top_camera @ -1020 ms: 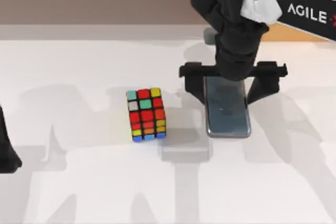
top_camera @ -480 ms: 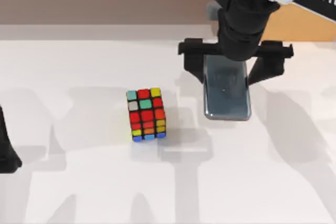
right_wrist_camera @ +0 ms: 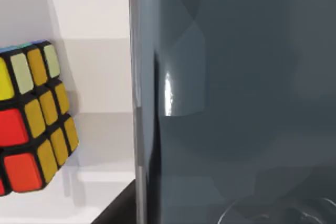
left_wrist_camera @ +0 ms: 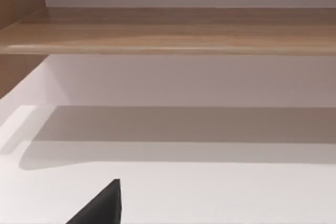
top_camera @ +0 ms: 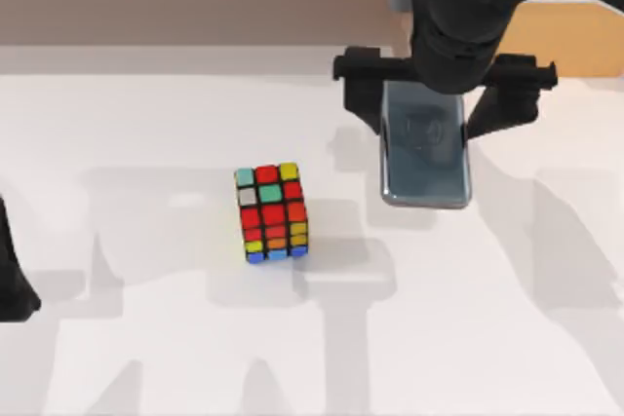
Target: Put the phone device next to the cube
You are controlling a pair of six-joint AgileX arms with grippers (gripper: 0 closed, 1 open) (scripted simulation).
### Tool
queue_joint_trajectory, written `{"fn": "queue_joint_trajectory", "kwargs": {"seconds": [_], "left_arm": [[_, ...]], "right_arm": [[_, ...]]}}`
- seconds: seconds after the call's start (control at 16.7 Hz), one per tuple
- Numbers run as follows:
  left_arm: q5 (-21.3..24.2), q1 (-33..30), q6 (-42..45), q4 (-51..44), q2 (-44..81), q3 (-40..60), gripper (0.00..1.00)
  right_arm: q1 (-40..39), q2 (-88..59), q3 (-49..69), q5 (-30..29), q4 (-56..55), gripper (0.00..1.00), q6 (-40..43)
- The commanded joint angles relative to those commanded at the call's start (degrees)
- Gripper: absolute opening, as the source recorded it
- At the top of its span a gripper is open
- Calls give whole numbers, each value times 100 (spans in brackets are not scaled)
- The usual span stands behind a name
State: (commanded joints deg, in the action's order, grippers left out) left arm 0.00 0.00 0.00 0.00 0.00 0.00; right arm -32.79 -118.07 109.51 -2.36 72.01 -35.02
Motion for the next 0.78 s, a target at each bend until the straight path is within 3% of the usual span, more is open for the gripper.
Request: {"fn": "queue_joint_trajectory", "kwargs": {"seconds": [0.78], "left_arm": [[0,0,0,0,0,0,100]], "right_arm": [[81,80,-168,-27,-128,0,-87]]}}
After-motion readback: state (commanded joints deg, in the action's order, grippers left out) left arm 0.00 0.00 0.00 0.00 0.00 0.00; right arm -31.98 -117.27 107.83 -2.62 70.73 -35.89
